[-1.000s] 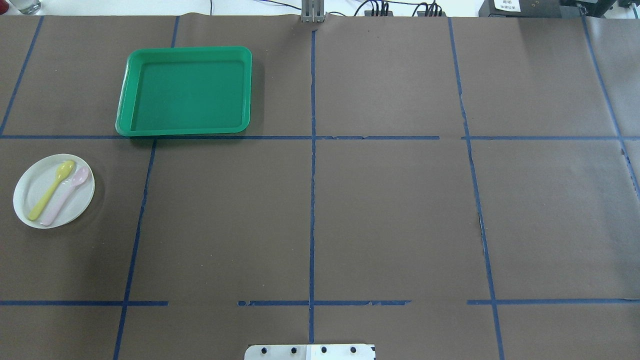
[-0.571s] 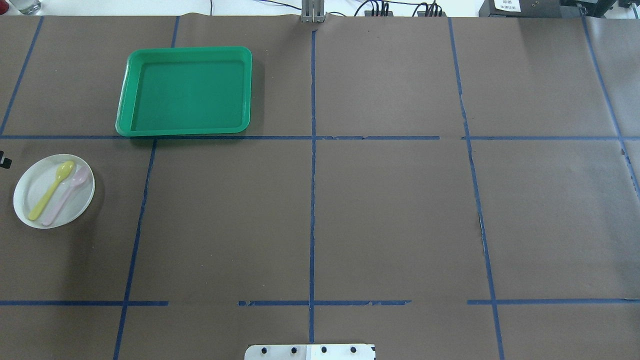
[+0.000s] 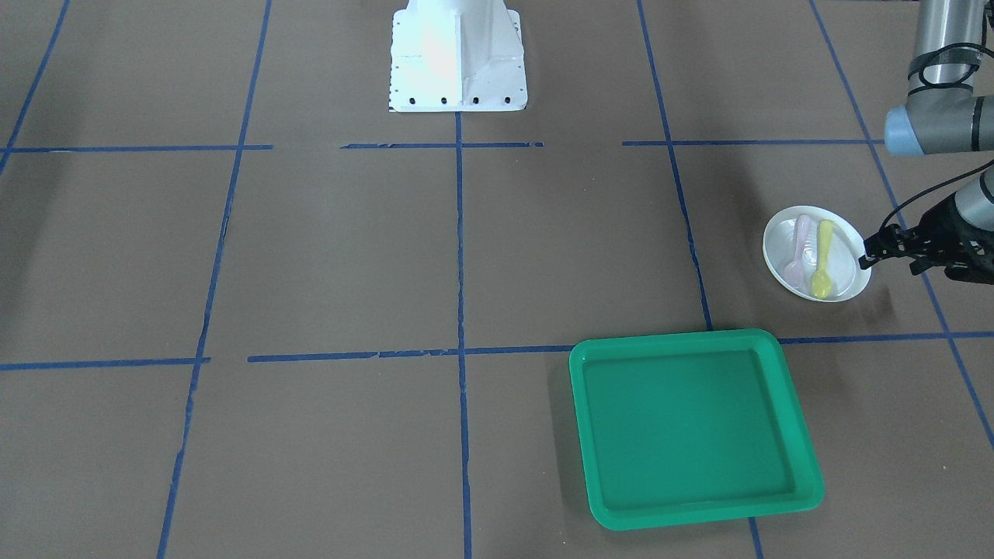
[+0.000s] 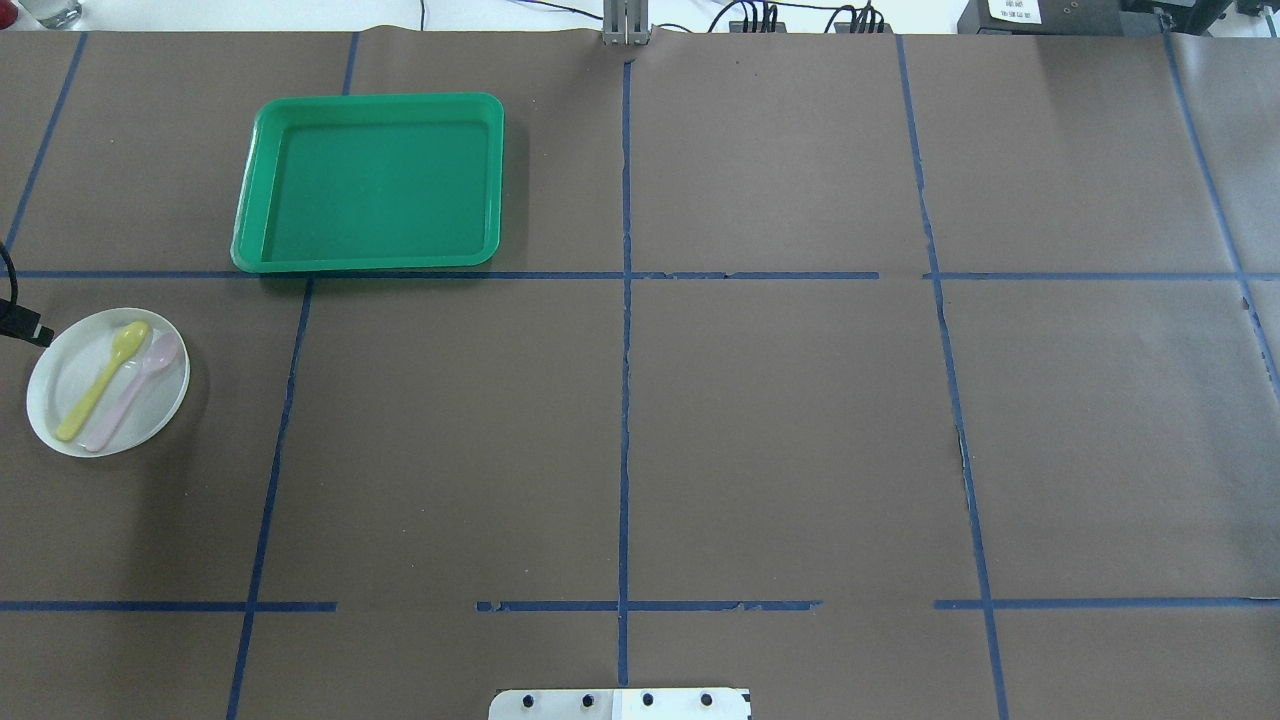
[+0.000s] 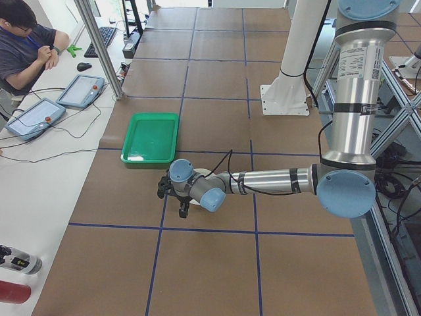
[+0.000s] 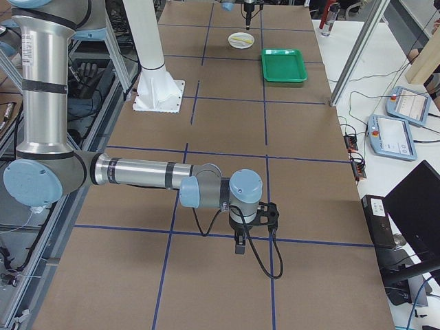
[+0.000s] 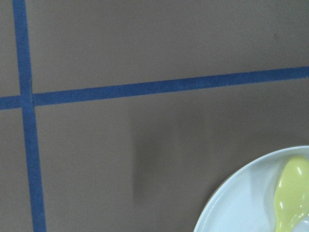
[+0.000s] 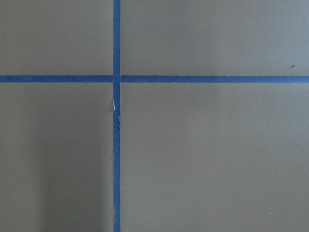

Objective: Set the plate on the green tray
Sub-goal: 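Reach the left gripper down to the rim of the white plate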

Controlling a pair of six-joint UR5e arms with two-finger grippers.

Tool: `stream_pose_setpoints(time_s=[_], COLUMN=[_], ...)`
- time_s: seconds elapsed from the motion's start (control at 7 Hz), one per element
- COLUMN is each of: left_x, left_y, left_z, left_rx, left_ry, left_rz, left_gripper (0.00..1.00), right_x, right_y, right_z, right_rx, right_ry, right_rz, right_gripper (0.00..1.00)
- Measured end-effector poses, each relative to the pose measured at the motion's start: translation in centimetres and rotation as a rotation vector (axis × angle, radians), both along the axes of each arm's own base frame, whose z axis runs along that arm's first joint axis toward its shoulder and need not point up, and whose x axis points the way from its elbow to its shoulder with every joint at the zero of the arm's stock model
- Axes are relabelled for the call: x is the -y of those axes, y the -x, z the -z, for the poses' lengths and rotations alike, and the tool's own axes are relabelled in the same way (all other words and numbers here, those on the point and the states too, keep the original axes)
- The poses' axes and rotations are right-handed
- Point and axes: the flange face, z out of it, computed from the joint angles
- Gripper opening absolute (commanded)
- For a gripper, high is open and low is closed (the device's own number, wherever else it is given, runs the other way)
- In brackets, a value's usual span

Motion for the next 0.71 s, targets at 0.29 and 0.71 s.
stream_pose_setpoints(time_s=[0.29, 0.71], left_x=[-0.3, -0.5], left_y=[-0.8, -1.7], left_z=[-0.1, -0.1], left_rx=[0.001, 0.001], left_ry=[0.001, 0.001], left_rz=[-0.018, -0.035], left_gripper=[0.9, 0.36], right_x=[0.0, 0.0], right_y=[0.0, 0.0], right_z=[0.0, 0.0], right_rx=[0.0, 0.0], right_ry=[0.0, 0.0], right_rz=[0.0, 0.0], right_gripper=[1.0, 1.0])
